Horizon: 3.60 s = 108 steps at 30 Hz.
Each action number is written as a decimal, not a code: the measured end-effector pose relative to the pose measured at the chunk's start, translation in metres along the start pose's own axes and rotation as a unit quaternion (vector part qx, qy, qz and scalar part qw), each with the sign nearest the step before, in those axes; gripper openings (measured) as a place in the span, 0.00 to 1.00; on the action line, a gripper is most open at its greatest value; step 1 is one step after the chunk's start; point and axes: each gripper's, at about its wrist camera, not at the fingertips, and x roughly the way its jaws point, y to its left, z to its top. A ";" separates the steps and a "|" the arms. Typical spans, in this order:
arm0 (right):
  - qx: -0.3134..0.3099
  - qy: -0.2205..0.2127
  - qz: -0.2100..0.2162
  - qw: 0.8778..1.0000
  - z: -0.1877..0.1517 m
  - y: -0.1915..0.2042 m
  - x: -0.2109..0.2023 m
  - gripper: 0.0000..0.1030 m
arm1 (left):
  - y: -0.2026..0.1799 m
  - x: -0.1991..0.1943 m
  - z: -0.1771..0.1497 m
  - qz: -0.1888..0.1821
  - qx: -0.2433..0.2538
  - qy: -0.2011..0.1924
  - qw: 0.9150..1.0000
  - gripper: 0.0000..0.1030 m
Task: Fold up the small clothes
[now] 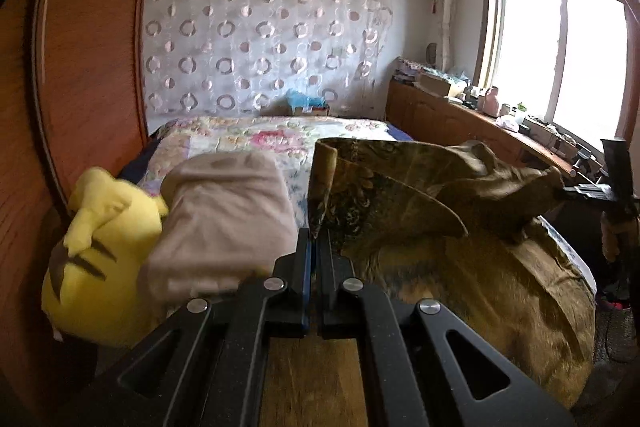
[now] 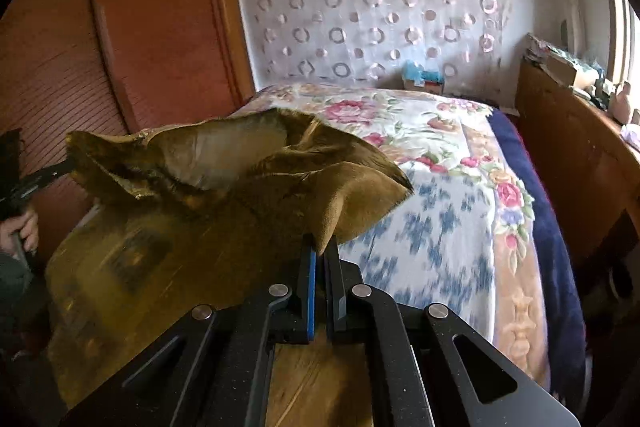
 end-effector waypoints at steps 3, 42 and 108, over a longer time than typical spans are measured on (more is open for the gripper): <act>-0.002 0.012 -0.001 1.000 -0.031 0.000 -0.016 0.03 | 0.003 -0.009 -0.014 0.003 -0.008 0.006 1.000 0.02; 0.027 0.019 -0.081 0.996 -0.049 0.022 -0.085 0.44 | 0.039 -0.056 -0.035 0.067 -0.042 0.017 0.997 0.73; 0.020 0.088 -0.046 0.995 -0.056 -0.002 0.014 0.14 | 0.041 0.086 -0.044 0.030 -0.014 0.183 0.982 0.44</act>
